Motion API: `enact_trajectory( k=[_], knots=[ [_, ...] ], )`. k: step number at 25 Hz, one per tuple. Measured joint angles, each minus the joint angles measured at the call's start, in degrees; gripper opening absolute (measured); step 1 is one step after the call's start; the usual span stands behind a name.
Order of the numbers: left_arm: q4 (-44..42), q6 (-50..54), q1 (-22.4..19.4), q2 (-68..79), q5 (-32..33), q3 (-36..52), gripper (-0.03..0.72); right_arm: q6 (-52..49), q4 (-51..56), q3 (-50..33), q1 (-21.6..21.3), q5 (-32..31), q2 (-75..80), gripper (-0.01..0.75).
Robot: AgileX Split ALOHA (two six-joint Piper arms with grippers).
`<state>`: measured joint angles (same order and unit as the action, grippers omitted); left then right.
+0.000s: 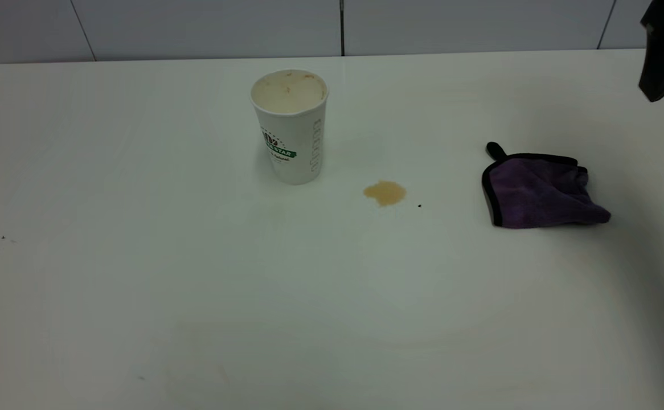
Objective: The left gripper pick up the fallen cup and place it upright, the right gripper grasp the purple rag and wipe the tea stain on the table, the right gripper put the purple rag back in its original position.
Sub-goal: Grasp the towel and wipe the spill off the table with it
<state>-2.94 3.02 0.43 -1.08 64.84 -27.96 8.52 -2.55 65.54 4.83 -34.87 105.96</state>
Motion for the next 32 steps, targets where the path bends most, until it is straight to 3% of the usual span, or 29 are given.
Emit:
enact_trajectory(
  k=[13,21,32],
  knots=[
    [0.0,-0.2,0.0,0.0,0.0,0.0,0.352,4.1,-0.1,14.1,1.1,3.5,22.5,0.693],
    [0.0,-0.2,0.0,0.0,0.0,0.0,0.352,14.6,3.6,23.2,2.0,3.1,32.7,0.687],
    [0.0,-0.2,0.0,0.0,0.0,0.0,0.352,22.0,11.6,25.6,3.1,3.9,37.9,0.677]
  ],
)
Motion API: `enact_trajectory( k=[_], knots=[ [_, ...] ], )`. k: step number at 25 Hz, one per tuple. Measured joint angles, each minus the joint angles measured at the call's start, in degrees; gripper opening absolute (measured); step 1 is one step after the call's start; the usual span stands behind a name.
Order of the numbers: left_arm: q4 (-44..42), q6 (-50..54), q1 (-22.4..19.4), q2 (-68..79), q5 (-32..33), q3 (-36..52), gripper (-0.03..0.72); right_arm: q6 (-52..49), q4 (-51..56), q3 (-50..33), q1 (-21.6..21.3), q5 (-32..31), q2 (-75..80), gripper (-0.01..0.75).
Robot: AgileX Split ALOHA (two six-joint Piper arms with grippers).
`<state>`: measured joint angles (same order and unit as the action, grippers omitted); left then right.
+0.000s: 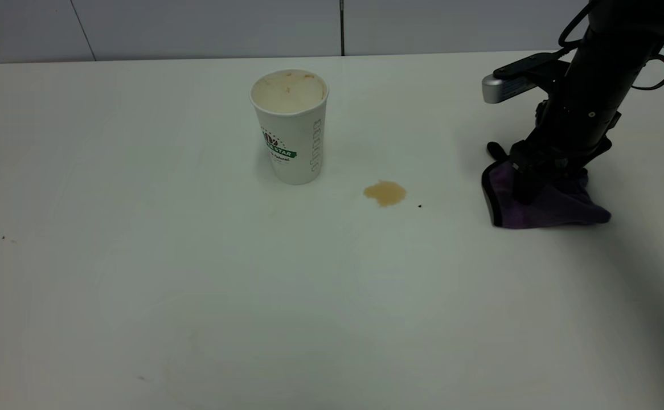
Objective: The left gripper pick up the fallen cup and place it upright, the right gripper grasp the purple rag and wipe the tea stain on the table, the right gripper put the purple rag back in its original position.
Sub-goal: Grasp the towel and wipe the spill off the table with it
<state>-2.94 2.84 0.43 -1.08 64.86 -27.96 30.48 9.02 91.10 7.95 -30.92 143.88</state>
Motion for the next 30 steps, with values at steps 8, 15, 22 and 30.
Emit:
enact_trajectory(
  k=[8,15,22,30],
  knots=[
    [0.0,0.0,0.0,0.0,0.0,0.0,0.352,0.1,0.6,0.5,0.0,0.4,0.5,0.338],
    [0.0,0.0,0.0,0.0,0.0,0.0,0.352,0.2,4.6,2.0,1.8,-0.8,1.0,0.103],
    [0.0,0.0,0.0,0.0,0.0,0.0,0.352,-1.7,13.8,5.4,8.6,1.0,1.9,0.103],
    [0.0,0.0,0.0,0.0,0.0,0.0,0.352,-8.1,13.9,10.9,11.1,3.9,4.5,0.103]
  ],
)
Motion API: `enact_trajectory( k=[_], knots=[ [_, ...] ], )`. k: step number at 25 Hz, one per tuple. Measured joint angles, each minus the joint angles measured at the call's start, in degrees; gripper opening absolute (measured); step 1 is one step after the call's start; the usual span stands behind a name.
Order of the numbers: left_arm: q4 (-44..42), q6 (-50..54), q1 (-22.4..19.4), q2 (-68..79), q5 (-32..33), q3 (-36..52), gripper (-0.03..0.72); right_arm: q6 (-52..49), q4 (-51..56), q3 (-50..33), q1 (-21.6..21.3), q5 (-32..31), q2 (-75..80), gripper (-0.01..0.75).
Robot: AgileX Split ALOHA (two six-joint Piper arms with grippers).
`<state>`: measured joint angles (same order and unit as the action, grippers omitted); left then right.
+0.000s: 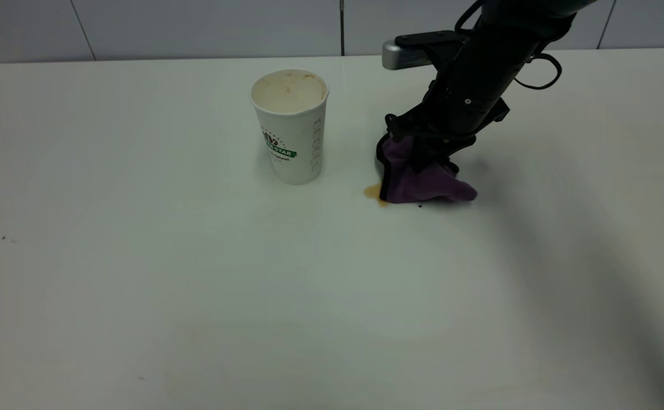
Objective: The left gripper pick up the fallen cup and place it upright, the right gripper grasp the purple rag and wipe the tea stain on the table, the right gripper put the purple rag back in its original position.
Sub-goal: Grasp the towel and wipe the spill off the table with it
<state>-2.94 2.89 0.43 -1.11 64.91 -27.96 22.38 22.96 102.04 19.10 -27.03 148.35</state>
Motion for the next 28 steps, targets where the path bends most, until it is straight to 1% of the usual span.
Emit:
enact_trajectory(
  k=[4,8,14,16,19,23,26,28],
  knots=[
    [0.0,0.1,0.0,0.0,0.0,0.0,0.352,-1.1,0.2,4.6,0.0,-2.4,3.0,0.103],
    [0.0,0.1,0.0,0.0,0.1,0.0,0.352,-2.3,0.9,7.7,0.9,-2.9,4.6,0.103],
    [0.1,0.1,0.0,0.0,0.1,0.0,0.352,-3.9,1.4,8.8,3.1,-3.0,5.3,0.103],
    [0.1,0.1,0.0,0.0,0.1,0.0,0.352,-4.3,1.7,8.9,3.7,-4.0,5.3,0.103],
    [0.1,0.1,0.0,0.0,0.1,0.0,0.352,-5.4,2.0,9.0,4.2,-6.8,5.3,0.103],
    [0.1,0.1,0.0,0.0,0.1,0.0,0.352,-8.5,1.4,9.4,4.2,-13.7,5.3,0.103],
    [0.1,0.1,0.0,0.0,0.1,0.0,0.352,-12.8,-2.7,9.5,4.2,-18.8,5.2,0.103],
    [0.1,0.1,0.0,0.0,0.1,0.0,0.352,-16.6,-6.8,9.6,4.4,-20.8,5.0,0.103]
  ],
)
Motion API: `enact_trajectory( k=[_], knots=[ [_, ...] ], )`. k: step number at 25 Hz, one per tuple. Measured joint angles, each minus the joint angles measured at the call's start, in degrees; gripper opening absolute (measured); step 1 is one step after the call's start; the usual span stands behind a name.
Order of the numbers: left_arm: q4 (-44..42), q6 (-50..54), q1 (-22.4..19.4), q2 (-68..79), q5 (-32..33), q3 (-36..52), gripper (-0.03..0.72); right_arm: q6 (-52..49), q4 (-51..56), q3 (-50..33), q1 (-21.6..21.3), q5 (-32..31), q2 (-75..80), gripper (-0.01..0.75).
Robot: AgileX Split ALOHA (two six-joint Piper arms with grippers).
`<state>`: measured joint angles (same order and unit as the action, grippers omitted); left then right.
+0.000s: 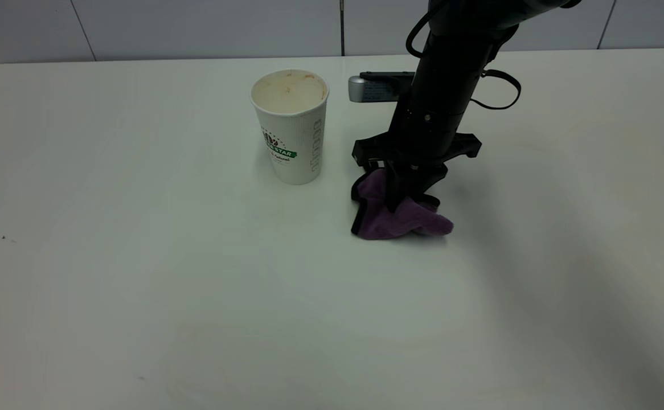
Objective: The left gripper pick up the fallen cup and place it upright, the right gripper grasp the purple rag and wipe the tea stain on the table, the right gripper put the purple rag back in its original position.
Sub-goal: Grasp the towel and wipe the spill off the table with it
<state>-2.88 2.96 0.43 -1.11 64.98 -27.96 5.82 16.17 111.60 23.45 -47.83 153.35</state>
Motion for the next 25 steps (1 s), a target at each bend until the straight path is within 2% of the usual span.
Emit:
enact_trajectory(
  k=[4,7,10,13,17,22,25],
  knots=[
    [0.0,0.0,0.0,0.0,0.0,0.0,0.352,-5.8,-6.9,0.0,-0.1,0.3,-0.4,0.103],
    [0.0,0.0,0.0,0.0,0.0,0.0,0.352,-6.7,-8.6,0.0,-0.8,5.1,-0.4,0.103],
    [0.0,0.0,0.0,0.0,0.0,0.0,0.352,-5.8,-7.8,0.0,-1.3,11.5,-0.4,0.103],
    [0.0,0.0,0.0,0.0,0.0,0.0,0.352,-0.8,-2.6,0.0,-1.4,13.3,-0.3,0.103],
    [0.0,0.0,0.0,0.0,0.0,0.0,0.352,5.0,3.7,0.0,-1.4,7.7,-0.1,0.103],
    [0.0,-0.2,0.0,0.0,0.0,0.0,0.352,3.1,0.5,0.0,-2.7,1.1,-0.1,0.103],
    [0.0,-0.2,0.0,0.0,0.0,0.0,0.352,1.6,-1.8,0.0,-5.5,-1.1,-0.3,0.103]
  ],
)
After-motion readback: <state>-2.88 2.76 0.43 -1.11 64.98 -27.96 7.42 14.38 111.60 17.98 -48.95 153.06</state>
